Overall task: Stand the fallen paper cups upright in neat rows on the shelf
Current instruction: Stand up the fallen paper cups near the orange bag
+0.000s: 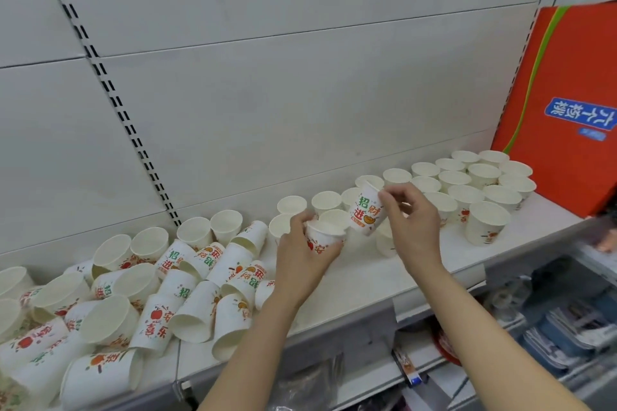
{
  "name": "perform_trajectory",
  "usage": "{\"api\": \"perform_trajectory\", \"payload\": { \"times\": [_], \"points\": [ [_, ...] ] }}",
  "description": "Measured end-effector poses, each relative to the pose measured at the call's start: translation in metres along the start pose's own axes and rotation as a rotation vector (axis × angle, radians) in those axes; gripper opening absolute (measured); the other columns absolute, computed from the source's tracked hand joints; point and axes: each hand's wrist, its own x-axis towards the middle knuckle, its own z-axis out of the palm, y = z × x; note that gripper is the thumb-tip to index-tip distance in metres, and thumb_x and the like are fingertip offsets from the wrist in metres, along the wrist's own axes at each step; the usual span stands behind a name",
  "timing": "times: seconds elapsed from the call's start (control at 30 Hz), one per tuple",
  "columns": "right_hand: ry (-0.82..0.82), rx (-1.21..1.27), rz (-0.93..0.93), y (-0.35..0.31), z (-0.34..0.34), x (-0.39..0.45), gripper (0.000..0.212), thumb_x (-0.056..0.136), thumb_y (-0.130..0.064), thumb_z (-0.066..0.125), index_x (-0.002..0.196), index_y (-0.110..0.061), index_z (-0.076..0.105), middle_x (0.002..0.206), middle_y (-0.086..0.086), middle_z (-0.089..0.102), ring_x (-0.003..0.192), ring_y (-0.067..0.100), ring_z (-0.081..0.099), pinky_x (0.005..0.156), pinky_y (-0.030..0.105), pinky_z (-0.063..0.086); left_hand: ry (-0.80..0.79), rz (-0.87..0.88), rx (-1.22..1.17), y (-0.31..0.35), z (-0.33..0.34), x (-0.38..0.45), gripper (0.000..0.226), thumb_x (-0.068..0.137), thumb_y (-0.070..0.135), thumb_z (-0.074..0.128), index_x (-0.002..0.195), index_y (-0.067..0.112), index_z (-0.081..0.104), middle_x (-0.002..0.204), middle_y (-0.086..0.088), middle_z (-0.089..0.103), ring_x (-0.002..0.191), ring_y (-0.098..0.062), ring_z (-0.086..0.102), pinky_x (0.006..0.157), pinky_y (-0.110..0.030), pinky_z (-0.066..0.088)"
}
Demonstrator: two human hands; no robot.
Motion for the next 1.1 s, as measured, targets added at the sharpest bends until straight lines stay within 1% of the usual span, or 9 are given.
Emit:
{"api": "perform_trajectory", "payload": {
  "times": [0.17, 0.27, 0.4, 0.5, 0.63, 0.8, 0.9, 0.97, 1.1],
  "points": [
    [-0.066, -0.295, -0.245, 0.025, -0.025, -0.020, 0.012, 0.083, -0.009, 0.071, 0.084, -0.021, 0.067, 0.081, -0.021, 0.059, 0.084, 0.009, 0.051, 0.075, 0.012, 0.037, -0.056, -0.041, 0.159, 0.004, 0.026, 0.004, 0.073, 0.071, 0.035, 0.075, 0.129, 0.020, 0.034, 0.131, 0.003, 0.050, 0.110, -0.021, 0.053, 0.077, -0.030, 0.042],
    [-0.122, -0.363, -0.334, 0.040, -0.029, -0.031, 0.003, 0.083, -0.017, 0.069, 0.083, -0.018, 0.067, 0.083, -0.014, 0.060, 0.086, 0.010, 0.050, 0.077, 0.011, 0.036, -0.094, -0.094, 0.241, 0.002, 0.037, 0.004, 0.077, 0.071, 0.035, 0.075, 0.133, 0.017, 0.033, 0.137, 0.000, 0.045, 0.115, -0.025, 0.053, 0.082, -0.034, 0.046],
    [-0.184, -0.400, -0.392, 0.059, -0.028, -0.043, 0.018, 0.087, -0.029, 0.058, 0.082, -0.014, 0.066, 0.083, -0.007, 0.061, 0.087, 0.016, 0.052, 0.074, 0.023, 0.042, -0.131, -0.041, 0.394, 0.003, 0.042, 0.004, 0.085, 0.073, 0.041, 0.077, 0.140, 0.017, 0.031, 0.140, -0.004, 0.043, 0.118, -0.026, 0.053, 0.085, -0.037, 0.048],
    [-0.207, -0.446, -0.417, 0.074, -0.022, -0.047, 0.017, 0.087, -0.027, 0.059, 0.082, -0.012, 0.065, 0.083, -0.004, 0.061, 0.088, 0.020, 0.053, 0.073, 0.026, 0.042, -0.122, 0.011, 0.417, 0.006, 0.026, 0.005, 0.093, 0.068, 0.042, 0.079, 0.145, 0.020, 0.031, 0.142, -0.001, 0.041, 0.123, -0.024, 0.049, 0.090, -0.035, 0.046],
    [-0.250, -0.517, -0.460, 0.092, -0.011, -0.053, 0.007, 0.083, -0.018, 0.067, 0.082, -0.012, 0.065, 0.083, -0.002, 0.061, 0.088, 0.020, 0.051, 0.071, 0.020, 0.038, -0.120, 0.046, 0.485, -0.003, -0.029, -0.006, 0.081, 0.071, 0.041, 0.079, 0.141, 0.025, 0.043, 0.145, 0.004, 0.043, 0.129, -0.017, 0.043, 0.102, -0.030, 0.037],
    [-0.222, -0.560, -0.544, 0.102, -0.008, -0.053, 0.018, 0.084, -0.027, 0.063, 0.092, -0.012, 0.070, 0.092, -0.001, 0.067, 0.095, 0.022, 0.051, 0.078, 0.034, 0.046, -0.395, 0.014, 0.596, -0.021, -0.067, -0.031, 0.091, 0.066, 0.037, 0.083, 0.145, 0.032, 0.037, 0.149, 0.011, 0.040, 0.135, -0.011, 0.038, 0.111, -0.032, 0.033],
    [-0.172, -0.551, -0.625, 0.091, 0.002, -0.054, 0.024, 0.081, -0.024, 0.068, 0.101, -0.012, 0.070, 0.104, 0.002, 0.068, 0.102, 0.027, 0.054, 0.090, 0.035, 0.041, -0.438, 0.077, 0.761, -0.029, -0.057, -0.034, 0.089, 0.068, 0.036, 0.080, 0.145, 0.035, 0.036, 0.147, 0.010, 0.044, 0.134, -0.015, 0.041, 0.110, -0.039, 0.033],
    [-0.179, -0.496, -0.632, 0.078, 0.011, -0.063, 0.025, 0.084, -0.027, 0.067, 0.104, -0.012, 0.070, 0.106, 0.002, 0.067, 0.103, 0.026, 0.054, 0.090, 0.035, 0.042, -0.421, 0.126, 0.825, -0.033, -0.054, -0.032, 0.080, 0.071, 0.034, 0.076, 0.142, 0.035, 0.040, 0.142, 0.008, 0.050, 0.130, -0.017, 0.045, 0.108, -0.041, 0.034],
    [-0.347, -0.327, -0.533, 0.055, 0.034, -0.083, 0.036, 0.087, -0.039, 0.062, 0.110, -0.011, 0.068, 0.110, -0.001, 0.065, 0.103, 0.018, 0.054, 0.091, 0.029, 0.043, -0.303, 0.136, 0.664, -0.040, -0.056, -0.029, 0.067, 0.065, 0.043, 0.074, 0.128, 0.037, 0.050, 0.121, 0.012, 0.061, 0.112, -0.014, 0.056, 0.094, -0.035, 0.043]
  ]
}}
